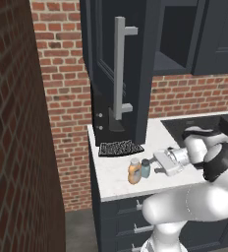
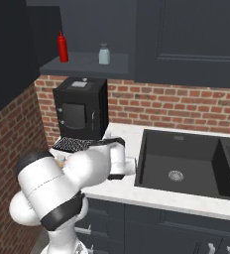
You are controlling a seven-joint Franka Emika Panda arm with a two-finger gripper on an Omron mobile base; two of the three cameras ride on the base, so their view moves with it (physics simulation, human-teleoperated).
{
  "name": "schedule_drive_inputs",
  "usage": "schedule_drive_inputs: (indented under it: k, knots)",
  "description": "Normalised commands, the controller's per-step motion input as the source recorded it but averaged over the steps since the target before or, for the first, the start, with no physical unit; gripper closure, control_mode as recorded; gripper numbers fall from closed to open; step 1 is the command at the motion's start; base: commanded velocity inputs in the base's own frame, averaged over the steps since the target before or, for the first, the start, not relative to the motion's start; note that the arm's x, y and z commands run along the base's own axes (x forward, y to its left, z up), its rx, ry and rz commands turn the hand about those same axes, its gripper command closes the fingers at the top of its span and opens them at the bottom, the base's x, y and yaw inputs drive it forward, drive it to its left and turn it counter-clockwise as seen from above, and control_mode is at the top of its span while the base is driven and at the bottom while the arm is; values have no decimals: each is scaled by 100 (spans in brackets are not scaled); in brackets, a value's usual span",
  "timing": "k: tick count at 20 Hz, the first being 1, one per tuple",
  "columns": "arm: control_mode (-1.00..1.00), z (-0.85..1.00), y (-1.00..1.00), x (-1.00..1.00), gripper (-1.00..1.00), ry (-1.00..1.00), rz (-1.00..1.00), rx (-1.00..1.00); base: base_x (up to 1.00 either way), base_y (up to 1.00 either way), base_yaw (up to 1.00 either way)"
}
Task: Put the shaker and condiment bottle from the counter next to their counterparts in the cabinet.
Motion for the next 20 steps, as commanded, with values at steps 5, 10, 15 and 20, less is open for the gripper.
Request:
schedule_drive_inputs:
  k: [5,10,15,20]
  knots:
    - [-100,-33,0,16,-100,-2,3,0,0,0,0]
    - [-100,-23,0,11,-100,-1,2,0,0,0,0]
    - [-100,-17,0,9,-100,0,0,1,0,0,0]
    - [-100,-19,1,5,-100,0,0,1,0,0,0]
